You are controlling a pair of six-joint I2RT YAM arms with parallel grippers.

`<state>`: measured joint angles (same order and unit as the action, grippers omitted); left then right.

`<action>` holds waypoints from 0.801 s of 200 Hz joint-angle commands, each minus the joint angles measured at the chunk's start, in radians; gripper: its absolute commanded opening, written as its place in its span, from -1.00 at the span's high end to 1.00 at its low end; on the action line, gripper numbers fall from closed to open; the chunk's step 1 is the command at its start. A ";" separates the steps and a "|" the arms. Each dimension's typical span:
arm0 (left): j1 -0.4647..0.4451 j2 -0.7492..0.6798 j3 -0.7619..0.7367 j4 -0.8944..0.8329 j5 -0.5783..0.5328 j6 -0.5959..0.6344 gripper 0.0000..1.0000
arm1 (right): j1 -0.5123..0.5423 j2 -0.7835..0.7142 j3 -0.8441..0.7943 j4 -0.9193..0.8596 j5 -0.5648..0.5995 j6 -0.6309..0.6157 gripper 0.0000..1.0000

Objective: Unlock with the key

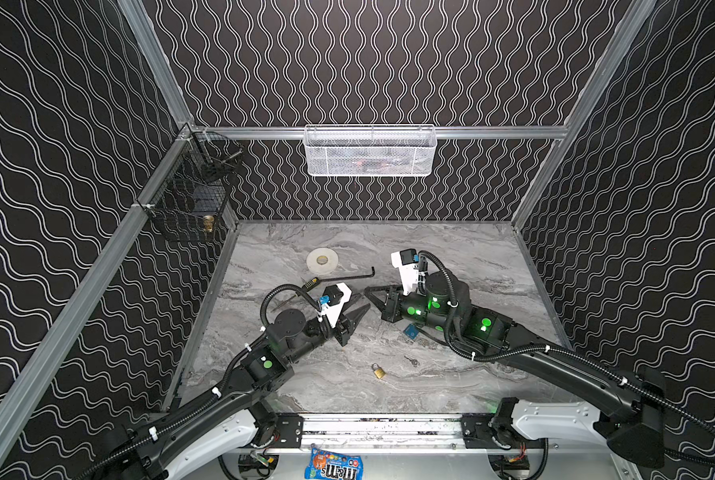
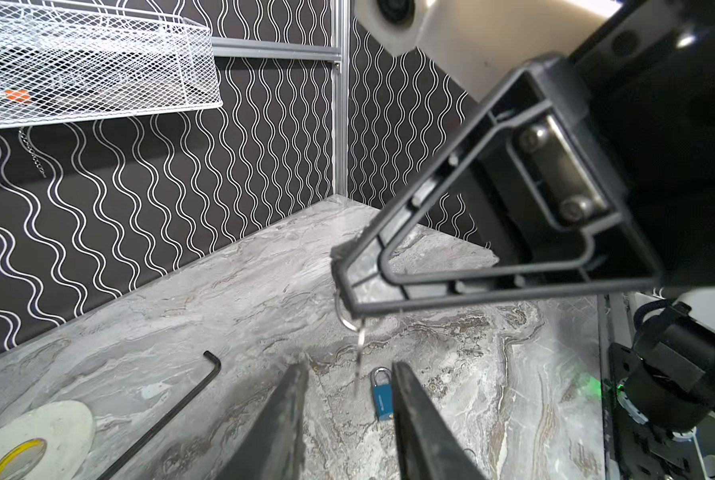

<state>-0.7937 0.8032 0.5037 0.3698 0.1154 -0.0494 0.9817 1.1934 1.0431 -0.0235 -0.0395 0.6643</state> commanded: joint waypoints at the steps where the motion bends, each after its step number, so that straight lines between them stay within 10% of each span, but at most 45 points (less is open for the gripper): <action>1: 0.000 0.001 0.010 0.052 0.019 0.030 0.34 | 0.000 -0.004 -0.003 0.021 -0.005 0.011 1.00; 160: -0.001 0.007 0.010 0.019 0.065 0.048 0.67 | -0.002 -0.021 0.003 0.034 -0.022 0.022 1.00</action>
<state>-0.7940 0.8257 0.5167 0.3878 0.1680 -0.0238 0.9798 1.1820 1.0416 -0.0162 -0.0509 0.6731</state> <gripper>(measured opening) 0.164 0.049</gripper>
